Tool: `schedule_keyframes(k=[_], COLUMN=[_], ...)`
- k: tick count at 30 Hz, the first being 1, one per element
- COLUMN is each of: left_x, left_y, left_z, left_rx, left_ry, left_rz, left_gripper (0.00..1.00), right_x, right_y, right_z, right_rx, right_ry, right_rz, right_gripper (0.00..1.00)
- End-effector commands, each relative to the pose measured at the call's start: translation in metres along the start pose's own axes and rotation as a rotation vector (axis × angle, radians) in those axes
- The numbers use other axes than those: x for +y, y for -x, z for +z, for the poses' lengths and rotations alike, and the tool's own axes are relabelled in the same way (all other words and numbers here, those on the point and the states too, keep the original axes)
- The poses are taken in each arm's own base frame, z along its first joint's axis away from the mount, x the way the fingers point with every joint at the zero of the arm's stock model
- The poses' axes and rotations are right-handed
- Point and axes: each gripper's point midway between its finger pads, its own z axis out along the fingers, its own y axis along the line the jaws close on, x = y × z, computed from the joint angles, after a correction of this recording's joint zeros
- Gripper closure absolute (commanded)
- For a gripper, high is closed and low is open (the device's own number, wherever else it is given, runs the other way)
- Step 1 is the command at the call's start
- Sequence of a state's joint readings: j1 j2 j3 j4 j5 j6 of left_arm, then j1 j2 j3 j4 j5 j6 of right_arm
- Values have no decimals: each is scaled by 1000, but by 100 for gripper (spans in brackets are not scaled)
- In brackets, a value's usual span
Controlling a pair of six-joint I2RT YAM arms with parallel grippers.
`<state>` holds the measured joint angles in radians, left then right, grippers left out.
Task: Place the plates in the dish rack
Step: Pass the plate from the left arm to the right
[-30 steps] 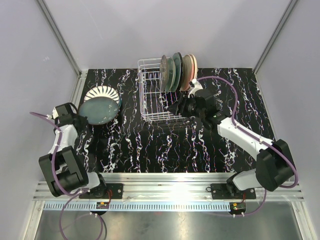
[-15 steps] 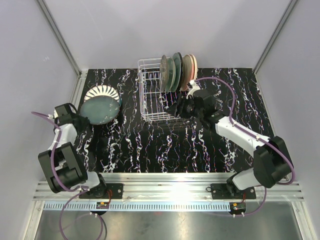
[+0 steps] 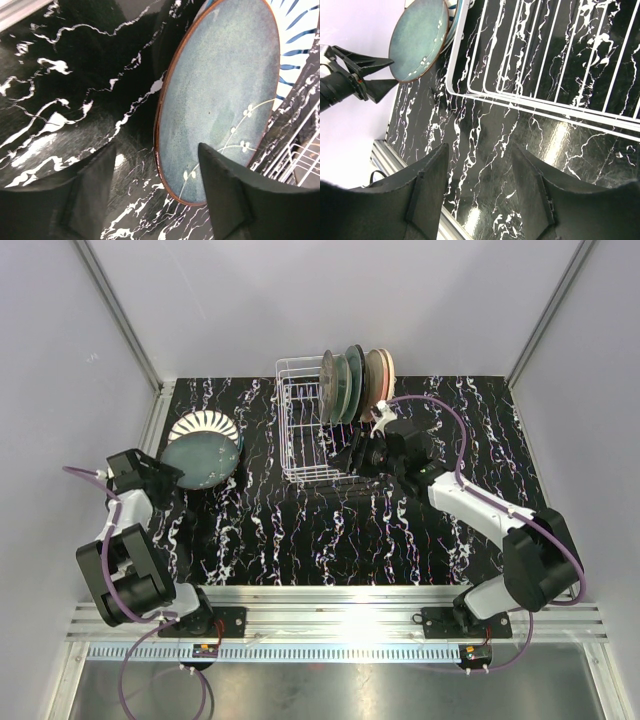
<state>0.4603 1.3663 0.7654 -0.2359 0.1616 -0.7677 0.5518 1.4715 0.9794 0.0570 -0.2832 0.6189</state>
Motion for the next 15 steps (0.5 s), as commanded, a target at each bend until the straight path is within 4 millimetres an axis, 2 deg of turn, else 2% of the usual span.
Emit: schedule_keyframes(k=[1, 9, 12, 15], left_x=[-17, -30, -31, -28], left_y=[2, -2, -1, -6], left_z=[0, 21, 26, 30], left_rx=[-5, 56, 56, 76], left_ry=[-100, -170, -175, -165], left_rz=[-16, -83, -96, -112], left_gripper=[29, 28, 30, 37], right_x=[26, 34, 33, 30], right_y=[19, 17, 16, 16], right_z=[0, -1, -1, 0], right_rx=[-48, -42, -39, -37], right_ry=[90, 143, 140, 134], right_rz=[-21, -36, -39, -37], right_gripper=[40, 39, 39, 39])
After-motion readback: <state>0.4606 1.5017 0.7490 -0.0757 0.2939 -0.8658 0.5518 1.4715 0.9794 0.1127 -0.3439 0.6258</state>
